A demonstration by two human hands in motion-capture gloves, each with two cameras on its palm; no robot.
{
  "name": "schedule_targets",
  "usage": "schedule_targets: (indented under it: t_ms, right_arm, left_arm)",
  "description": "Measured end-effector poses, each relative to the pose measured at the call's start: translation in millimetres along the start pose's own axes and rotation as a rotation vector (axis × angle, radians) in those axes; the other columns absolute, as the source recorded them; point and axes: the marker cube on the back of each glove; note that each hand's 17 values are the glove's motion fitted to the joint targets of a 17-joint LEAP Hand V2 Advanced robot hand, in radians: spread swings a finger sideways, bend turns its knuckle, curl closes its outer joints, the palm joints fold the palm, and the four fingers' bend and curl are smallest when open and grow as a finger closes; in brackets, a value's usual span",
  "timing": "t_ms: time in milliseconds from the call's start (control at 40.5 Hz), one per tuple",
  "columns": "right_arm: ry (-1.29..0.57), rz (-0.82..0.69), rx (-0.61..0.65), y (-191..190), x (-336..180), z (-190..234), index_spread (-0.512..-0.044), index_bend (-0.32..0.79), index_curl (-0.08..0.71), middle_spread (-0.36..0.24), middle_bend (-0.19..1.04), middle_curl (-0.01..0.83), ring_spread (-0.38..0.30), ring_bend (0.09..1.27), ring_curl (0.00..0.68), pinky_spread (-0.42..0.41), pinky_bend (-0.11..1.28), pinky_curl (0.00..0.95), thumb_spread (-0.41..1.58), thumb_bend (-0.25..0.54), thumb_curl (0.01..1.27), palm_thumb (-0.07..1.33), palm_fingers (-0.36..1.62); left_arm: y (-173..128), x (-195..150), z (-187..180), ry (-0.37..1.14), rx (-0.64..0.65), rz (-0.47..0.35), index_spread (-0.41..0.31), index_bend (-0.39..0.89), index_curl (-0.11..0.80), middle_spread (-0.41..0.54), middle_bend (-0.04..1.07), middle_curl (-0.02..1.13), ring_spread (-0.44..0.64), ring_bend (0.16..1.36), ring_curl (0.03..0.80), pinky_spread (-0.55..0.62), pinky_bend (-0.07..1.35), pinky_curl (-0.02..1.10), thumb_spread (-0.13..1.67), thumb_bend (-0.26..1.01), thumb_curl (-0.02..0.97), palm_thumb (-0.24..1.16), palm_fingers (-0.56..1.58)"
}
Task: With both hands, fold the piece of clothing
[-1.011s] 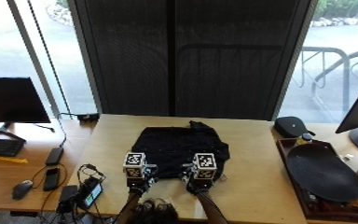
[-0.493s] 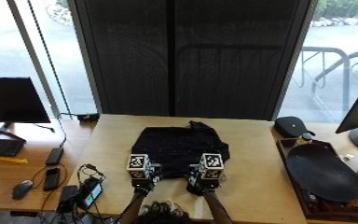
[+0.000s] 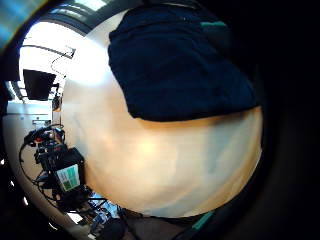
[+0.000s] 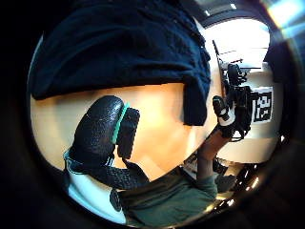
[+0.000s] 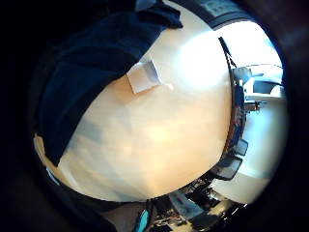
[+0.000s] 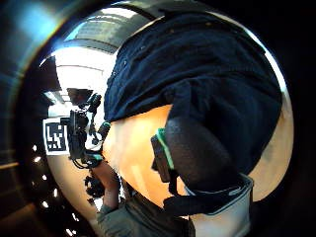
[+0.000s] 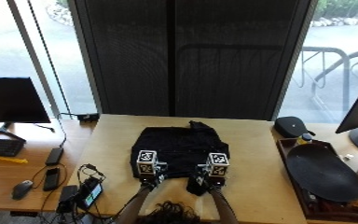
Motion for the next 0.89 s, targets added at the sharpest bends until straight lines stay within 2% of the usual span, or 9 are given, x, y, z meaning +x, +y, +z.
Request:
schedule_targets:
  t_ms: [123, 222, 395, 469, 567, 641, 740, 814, 888]
  right_arm:
    - [-0.112, -0.124, -0.106, -5, 11, 14, -0.330, 0.13, 0.198, 0.095, 0.18, 0.283, 0.187, 0.33, 0.264, 0.288, 0.76, 0.366, 1.27, 0.007, 0.29, 0.37, -0.05]
    - [-0.220, -0.159, -0.327, 8, 27, 20, -0.317, 0.23, 0.244, 0.085, 0.17, 0.281, 0.185, 0.28, 0.255, 0.282, 0.72, 0.357, 1.28, 0.009, 0.30, 0.40, 0.01]
    - [-0.033, -0.011, -0.425, 13, 46, 16, -0.318, 0.33, 0.307, 0.071, 0.21, 0.303, 0.179, 0.28, 0.260, 0.263, 0.44, 0.297, 1.21, 0.004, 0.32, 0.48, 0.00]
    - [0.086, 0.132, -0.389, 13, 50, 12, -0.327, 0.34, 0.324, 0.054, 0.18, 0.299, 0.177, 0.27, 0.259, 0.249, 0.39, 0.283, 1.18, 0.030, 0.34, 0.57, -0.03]
    - [0.198, 0.292, -0.293, 10, 55, 8, -0.337, 0.34, 0.339, 0.042, 0.17, 0.296, 0.167, 0.26, 0.261, 0.235, 0.37, 0.280, 1.16, 0.022, 0.34, 0.60, 0.01]
    - [0.142, 0.236, -0.272, 11, 44, 10, -0.345, 0.34, 0.346, 0.024, 0.17, 0.293, 0.149, 0.27, 0.263, 0.222, 0.38, 0.285, 1.18, 0.045, 0.34, 0.66, 0.11]
    - [0.060, 0.058, -0.175, 3, 23, 15, -0.349, 0.32, 0.340, -0.004, 0.17, 0.290, 0.105, 0.32, 0.267, 0.213, 0.40, 0.286, 1.23, 0.078, 0.35, 0.74, 0.29]
    - [0.021, -0.057, -0.100, -3, 7, 19, -0.346, 0.32, 0.351, -0.030, 0.17, 0.293, 0.067, 0.35, 0.283, 0.212, 0.43, 0.303, 1.27, 0.109, 0.35, 0.80, 0.46]
    - [0.251, 0.106, -0.067, 6, 14, 10, -0.338, 0.31, 0.360, -0.050, 0.16, 0.292, 0.030, 0.37, 0.295, 0.201, 0.45, 0.315, 1.28, 0.132, 0.36, 0.86, 0.55]
  left_arm:
    - [2, -5, 17, -0.042, -0.162, -0.019, -0.100, 0.20, 0.314, 0.015, 0.21, 0.39, 0.17, 0.55, 0.300, 0.30, 0.43, 0.30, 1.13, -0.01, 0.292, 0.28, 0.41]
    - [1, -14, 29, -0.046, -0.240, 0.006, -0.133, 0.23, 0.343, -0.024, 0.23, 0.40, 0.12, 0.53, 0.291, 0.27, 0.36, 0.28, 1.13, -0.02, 0.293, 0.27, 0.51]
    - [-1, -27, 36, 0.014, -0.339, 0.077, -0.156, 0.20, 0.371, -0.040, 0.15, 0.40, 0.10, 0.49, 0.305, 0.24, 0.37, 0.31, 1.13, -0.01, 0.297, 0.28, 0.46]
    - [-4, -31, 38, 0.026, -0.260, 0.099, -0.156, 0.18, 0.375, -0.034, 0.12, 0.39, 0.11, 0.47, 0.314, 0.23, 0.44, 0.34, 1.19, 0.03, 0.304, 0.36, 0.37]
    - [3, -30, 34, -0.020, -0.200, 0.083, -0.177, 0.18, 0.379, -0.075, 0.16, 0.37, 0.06, 0.45, 0.297, 0.18, 0.48, 0.34, 1.24, 0.06, 0.307, 0.43, 0.49]
    - [0, -28, 30, -0.101, -0.088, 0.082, -0.188, 0.18, 0.384, -0.112, 0.18, 0.37, 0.00, 0.46, 0.299, 0.11, 0.52, 0.36, 1.26, 0.07, 0.308, 0.47, 0.62]
    - [-22, -31, 23, -0.258, 0.187, 0.090, -0.211, 0.16, 0.380, -0.157, 0.18, 0.37, -0.09, 0.48, 0.303, 0.01, 0.56, 0.37, 1.27, 0.07, 0.308, 0.51, 0.79]
    - [-26, -26, 21, -0.290, 0.269, 0.105, -0.228, 0.15, 0.381, -0.185, 0.19, 0.38, -0.15, 0.50, 0.317, -0.06, 0.57, 0.38, 1.27, 0.08, 0.312, 0.54, 0.90]
    - [-32, -21, 15, -0.303, 0.364, 0.122, -0.244, 0.16, 0.385, -0.212, 0.19, 0.39, -0.20, 0.51, 0.332, -0.12, 0.55, 0.38, 1.26, 0.09, 0.318, 0.58, 0.98]
